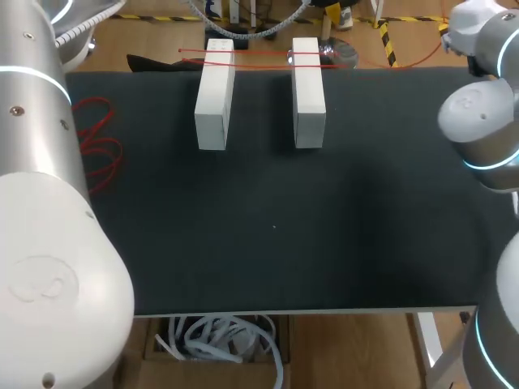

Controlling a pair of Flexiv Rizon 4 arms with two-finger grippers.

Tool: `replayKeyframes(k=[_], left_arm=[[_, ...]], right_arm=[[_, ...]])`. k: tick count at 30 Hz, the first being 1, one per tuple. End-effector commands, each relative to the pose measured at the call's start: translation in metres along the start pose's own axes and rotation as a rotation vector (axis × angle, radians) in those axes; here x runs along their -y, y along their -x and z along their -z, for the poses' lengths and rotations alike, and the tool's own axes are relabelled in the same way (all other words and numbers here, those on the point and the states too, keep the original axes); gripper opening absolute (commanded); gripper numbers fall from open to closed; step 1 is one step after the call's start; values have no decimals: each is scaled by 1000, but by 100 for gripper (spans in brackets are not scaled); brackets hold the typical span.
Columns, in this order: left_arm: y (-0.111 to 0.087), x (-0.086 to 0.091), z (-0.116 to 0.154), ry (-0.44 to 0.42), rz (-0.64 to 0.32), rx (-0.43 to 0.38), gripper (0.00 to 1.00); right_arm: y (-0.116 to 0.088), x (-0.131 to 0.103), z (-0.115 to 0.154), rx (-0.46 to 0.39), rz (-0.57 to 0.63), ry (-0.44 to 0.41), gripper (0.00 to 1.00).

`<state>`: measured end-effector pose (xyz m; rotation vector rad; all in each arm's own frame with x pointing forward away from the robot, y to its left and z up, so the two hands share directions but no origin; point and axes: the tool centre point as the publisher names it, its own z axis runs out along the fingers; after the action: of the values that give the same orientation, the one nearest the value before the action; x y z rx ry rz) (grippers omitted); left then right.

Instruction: Grab the tape and strap the tape.

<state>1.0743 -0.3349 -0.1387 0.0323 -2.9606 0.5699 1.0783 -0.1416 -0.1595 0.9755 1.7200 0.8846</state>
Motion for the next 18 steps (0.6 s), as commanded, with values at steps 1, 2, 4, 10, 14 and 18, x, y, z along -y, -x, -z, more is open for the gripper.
replayKeyframes(k=[1, 2, 4, 10, 14, 18], left_arm=[[1, 1, 1, 6, 2, -4, 0], [1, 1, 1, 6, 2, -4, 0], [1, 1, 1, 6, 2, -4, 0], [1, 1, 1, 6, 2, -4, 0], [1, 1, 1, 6, 2, -4, 0], [1, 1, 1, 6, 2, -4, 0]], right_arm=[[1, 0, 2, 15, 69, -252, 0], [2, 1, 2, 19, 66, -252, 0], [3, 1, 3, 8, 22, -249, 0], [3, 1, 3, 8, 22, -249, 0], [3, 1, 3, 8, 22, -249, 0], [3, 1, 3, 8, 22, -249, 0]])
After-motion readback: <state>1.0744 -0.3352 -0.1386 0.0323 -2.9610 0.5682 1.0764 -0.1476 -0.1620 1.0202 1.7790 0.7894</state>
